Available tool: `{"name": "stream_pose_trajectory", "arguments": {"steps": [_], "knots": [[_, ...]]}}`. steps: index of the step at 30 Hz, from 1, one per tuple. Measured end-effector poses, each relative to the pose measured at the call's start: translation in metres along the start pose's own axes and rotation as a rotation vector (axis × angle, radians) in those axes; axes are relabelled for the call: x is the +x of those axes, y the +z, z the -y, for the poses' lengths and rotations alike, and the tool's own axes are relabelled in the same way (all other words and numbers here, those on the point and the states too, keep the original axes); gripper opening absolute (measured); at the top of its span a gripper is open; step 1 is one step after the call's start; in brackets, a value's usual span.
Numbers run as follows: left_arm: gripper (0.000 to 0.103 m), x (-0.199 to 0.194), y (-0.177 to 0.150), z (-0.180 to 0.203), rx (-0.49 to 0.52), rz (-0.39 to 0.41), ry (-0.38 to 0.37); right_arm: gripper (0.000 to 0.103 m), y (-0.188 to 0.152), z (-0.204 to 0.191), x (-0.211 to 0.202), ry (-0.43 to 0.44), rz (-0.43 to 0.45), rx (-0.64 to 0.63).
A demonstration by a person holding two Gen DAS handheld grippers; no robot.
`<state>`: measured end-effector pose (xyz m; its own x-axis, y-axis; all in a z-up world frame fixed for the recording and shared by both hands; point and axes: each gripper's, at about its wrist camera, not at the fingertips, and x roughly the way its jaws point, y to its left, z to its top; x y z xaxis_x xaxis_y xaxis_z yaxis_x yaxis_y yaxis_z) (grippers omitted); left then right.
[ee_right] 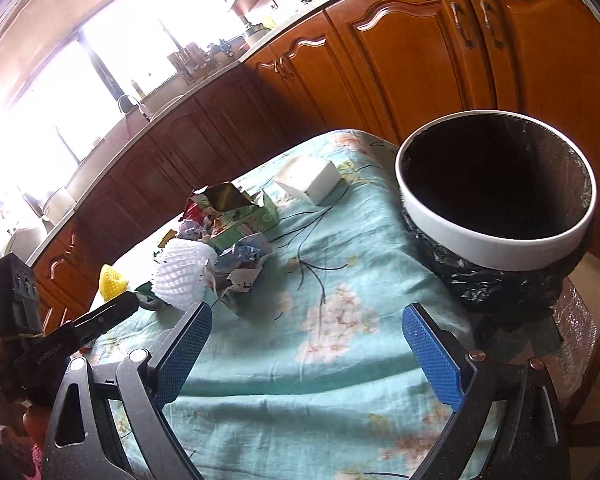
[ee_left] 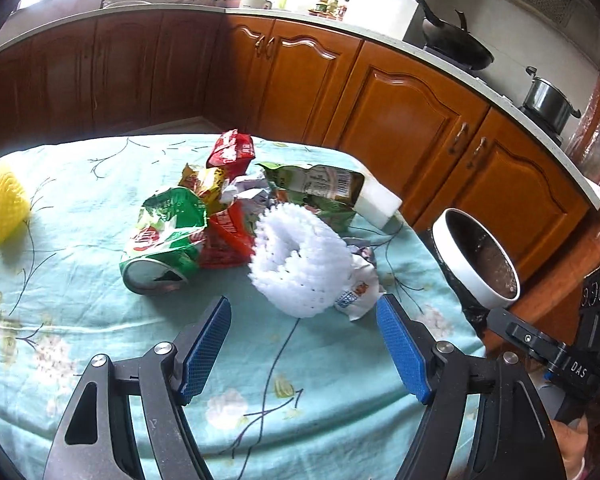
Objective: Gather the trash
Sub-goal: 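Grasp the white foam net with the left tool while the right tool grasps crumpled paper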
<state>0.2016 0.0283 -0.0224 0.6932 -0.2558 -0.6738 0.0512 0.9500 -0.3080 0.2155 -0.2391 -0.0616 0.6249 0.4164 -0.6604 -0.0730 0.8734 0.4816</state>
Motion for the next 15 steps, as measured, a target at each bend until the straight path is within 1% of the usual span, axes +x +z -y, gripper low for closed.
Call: {"name": "stream_pose_trajectory", "arguments": {"steps": [4, 6, 9, 11, 14, 15], "knots": [[0.074, 0.004, 0.006, -0.008, -0.006, -0.008, 0.016, 0.096, 0.002, -0.015, 0.013, 0.013, -0.016, -0.037], [0.073, 0.007, 0.009, -0.013, -0.013, -0.011, 0.012, 0.095, 0.004, -0.020, 0.022, 0.023, -0.030, -0.044], [0.073, 0.012, 0.014, -0.016, -0.019, -0.018, 0.002, 0.086, 0.006, -0.028, 0.036, 0.043, -0.057, -0.048], [0.073, 0.016, 0.018, -0.016, -0.012, -0.018, -0.001, 0.074, 0.008, -0.033, 0.047, 0.058, -0.081, -0.056], [0.072, 0.024, 0.022, -0.015, 0.005, -0.022, -0.007, 0.064, 0.009, -0.039, 0.062, 0.083, -0.120, -0.057], [0.071, 0.029, 0.024, -0.015, 0.008, -0.027, -0.010, 0.063, 0.010, -0.041, 0.067, 0.091, -0.131, -0.057]]}}
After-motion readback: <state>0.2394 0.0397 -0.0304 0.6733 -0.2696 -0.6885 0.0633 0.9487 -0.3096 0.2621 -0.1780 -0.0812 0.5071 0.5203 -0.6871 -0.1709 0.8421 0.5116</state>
